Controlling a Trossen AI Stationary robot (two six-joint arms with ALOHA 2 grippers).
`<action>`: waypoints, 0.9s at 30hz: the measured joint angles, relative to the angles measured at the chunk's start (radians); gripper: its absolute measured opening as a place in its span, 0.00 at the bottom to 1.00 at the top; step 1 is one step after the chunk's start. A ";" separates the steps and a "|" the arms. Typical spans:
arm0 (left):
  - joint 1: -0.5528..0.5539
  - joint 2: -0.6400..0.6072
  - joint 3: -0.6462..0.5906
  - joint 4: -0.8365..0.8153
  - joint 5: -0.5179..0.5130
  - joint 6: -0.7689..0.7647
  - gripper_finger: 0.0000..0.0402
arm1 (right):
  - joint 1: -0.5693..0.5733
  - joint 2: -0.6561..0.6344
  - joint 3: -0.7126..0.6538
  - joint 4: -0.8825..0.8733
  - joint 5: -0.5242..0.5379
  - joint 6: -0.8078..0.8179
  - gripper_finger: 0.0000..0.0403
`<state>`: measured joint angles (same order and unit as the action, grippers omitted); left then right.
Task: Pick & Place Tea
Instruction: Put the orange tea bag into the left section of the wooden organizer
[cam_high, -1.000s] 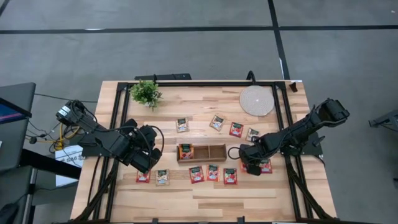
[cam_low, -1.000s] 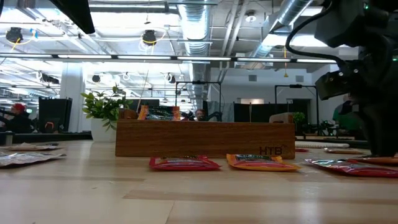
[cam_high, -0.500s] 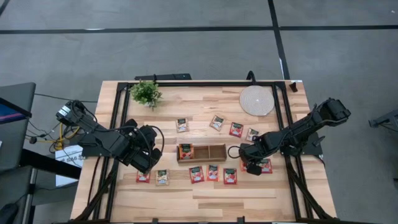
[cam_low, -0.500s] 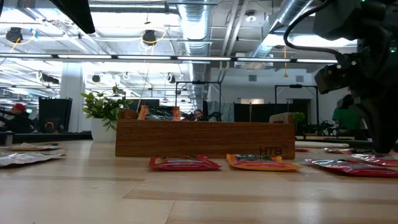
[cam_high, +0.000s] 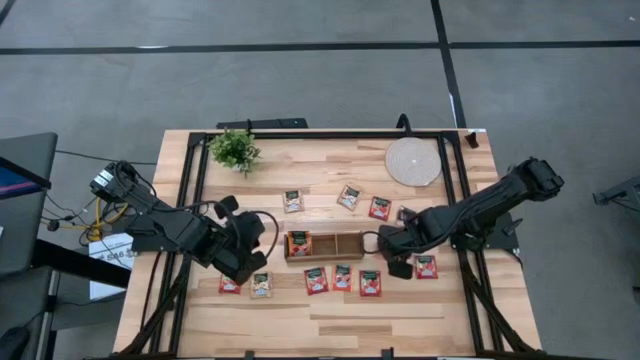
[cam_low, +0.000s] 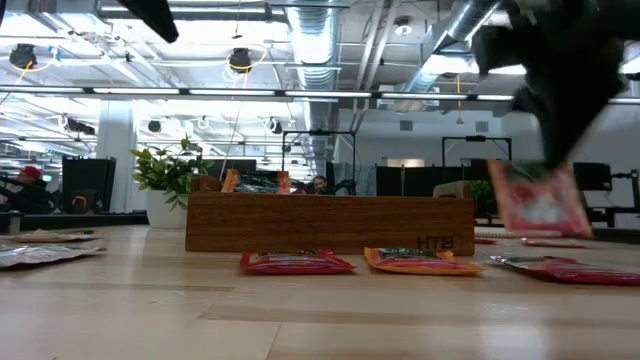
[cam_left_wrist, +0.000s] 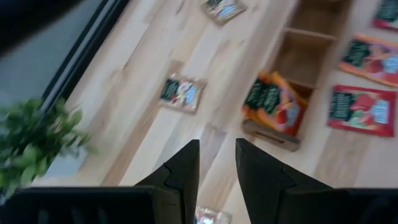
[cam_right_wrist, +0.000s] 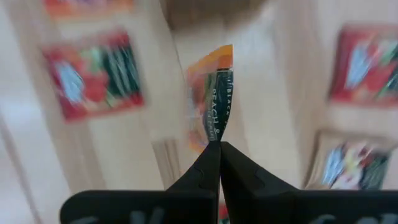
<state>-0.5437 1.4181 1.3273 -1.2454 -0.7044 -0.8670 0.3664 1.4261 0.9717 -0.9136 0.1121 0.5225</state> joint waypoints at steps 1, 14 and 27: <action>0.000 0.000 0.000 0.024 0.000 0.033 0.24 | 0.000 0.000 0.030 -0.002 0.023 -0.008 0.00; 0.070 0.000 0.000 0.305 -0.009 0.369 0.24 | -0.020 0.002 0.336 0.066 0.166 -0.155 0.00; 0.234 0.000 0.000 0.681 0.210 0.655 0.24 | -0.029 0.002 0.364 0.279 0.179 -0.234 0.00</action>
<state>-0.3097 1.4181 1.3273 -0.5648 -0.4943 -0.2120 0.3378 1.4284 1.3357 -0.6346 0.2916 0.2883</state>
